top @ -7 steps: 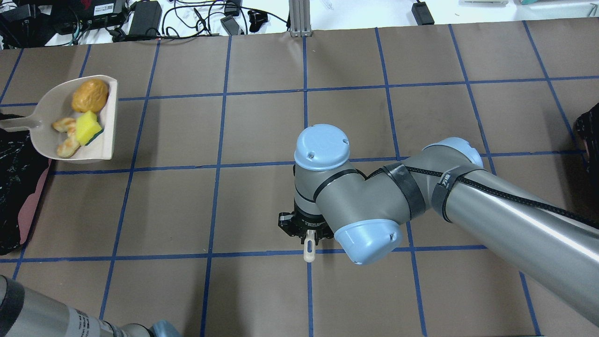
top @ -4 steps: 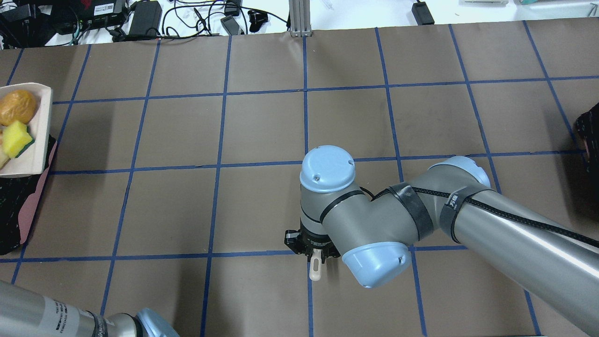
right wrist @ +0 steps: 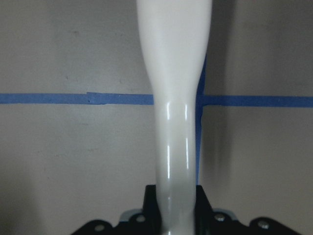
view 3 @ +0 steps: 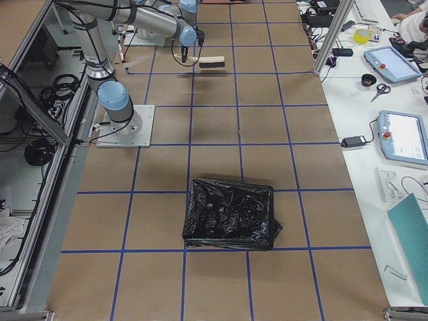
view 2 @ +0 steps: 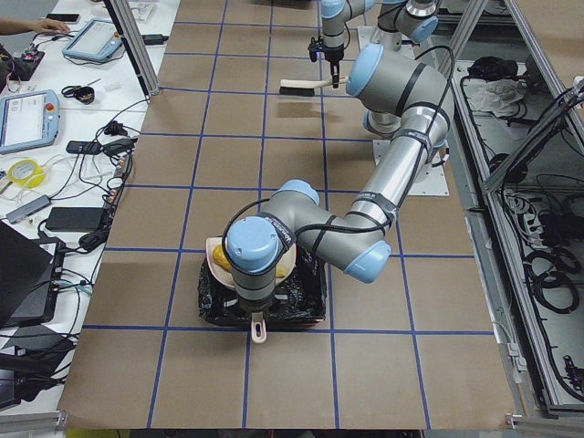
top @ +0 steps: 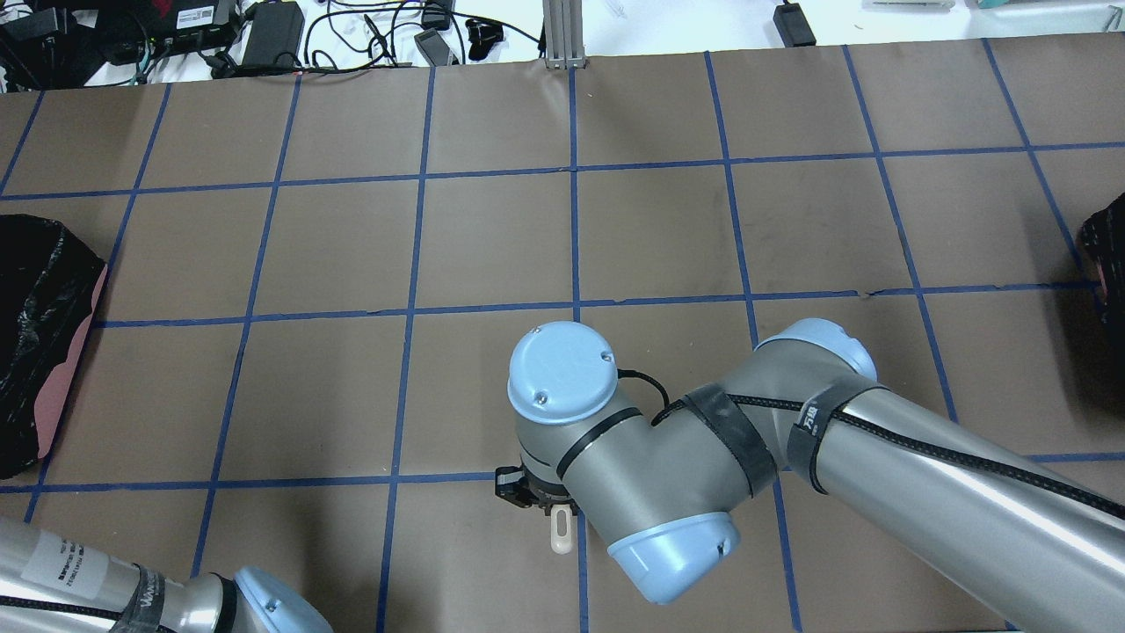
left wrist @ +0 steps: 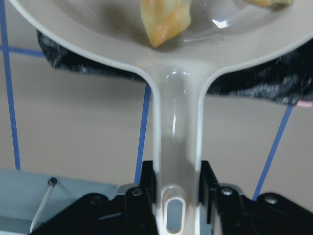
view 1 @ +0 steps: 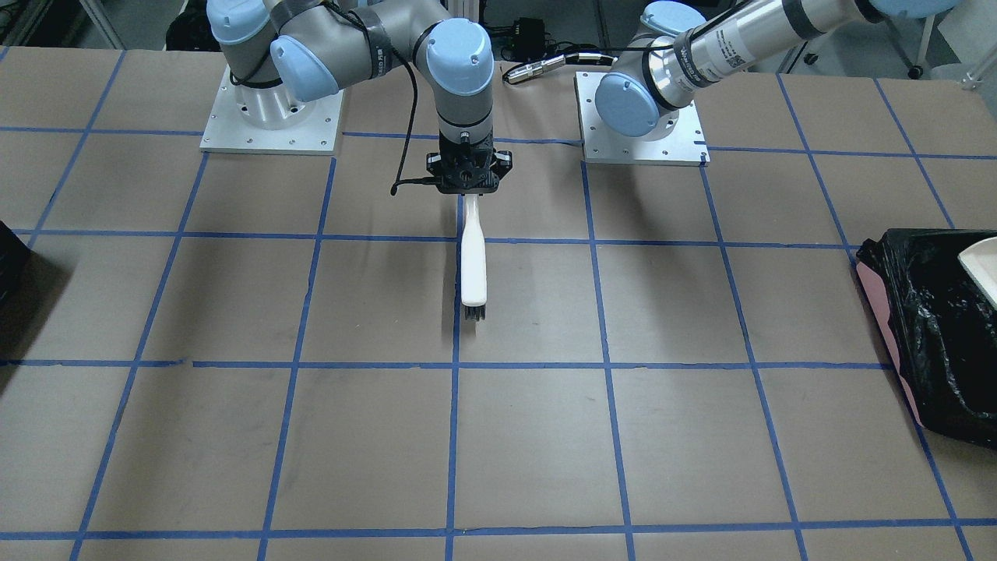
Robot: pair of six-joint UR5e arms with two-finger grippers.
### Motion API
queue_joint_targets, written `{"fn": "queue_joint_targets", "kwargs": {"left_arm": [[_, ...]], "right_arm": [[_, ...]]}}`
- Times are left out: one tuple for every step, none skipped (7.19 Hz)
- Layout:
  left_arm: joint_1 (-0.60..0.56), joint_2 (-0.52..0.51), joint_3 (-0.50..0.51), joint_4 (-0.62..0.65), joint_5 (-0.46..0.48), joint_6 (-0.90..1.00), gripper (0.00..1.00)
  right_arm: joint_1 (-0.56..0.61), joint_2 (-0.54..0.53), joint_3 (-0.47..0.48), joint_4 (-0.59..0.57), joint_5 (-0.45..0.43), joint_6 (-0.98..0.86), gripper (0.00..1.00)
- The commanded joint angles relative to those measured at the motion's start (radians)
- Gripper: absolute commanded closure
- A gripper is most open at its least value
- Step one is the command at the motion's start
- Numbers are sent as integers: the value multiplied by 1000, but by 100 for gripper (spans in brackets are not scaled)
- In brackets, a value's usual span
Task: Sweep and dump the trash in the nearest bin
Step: 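Lift the dustpan over the black bin and tip it with the left gripper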
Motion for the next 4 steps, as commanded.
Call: {"fn": "queue_joint_targets", "kwargs": {"left_arm": [[4, -42, 10, 130, 145, 43, 100], [-17, -31, -33, 185, 210, 48, 100], [-61, -22, -67, 237, 314, 56, 100], [-113, -1, -104, 236, 389, 51, 100]], "right_arm": [[4, -1, 27, -5, 10, 48, 100], [4, -5, 36, -6, 9, 55, 100], [4, -7, 38, -6, 9, 59, 100], [6, -7, 39, -5, 7, 59, 100]]}}
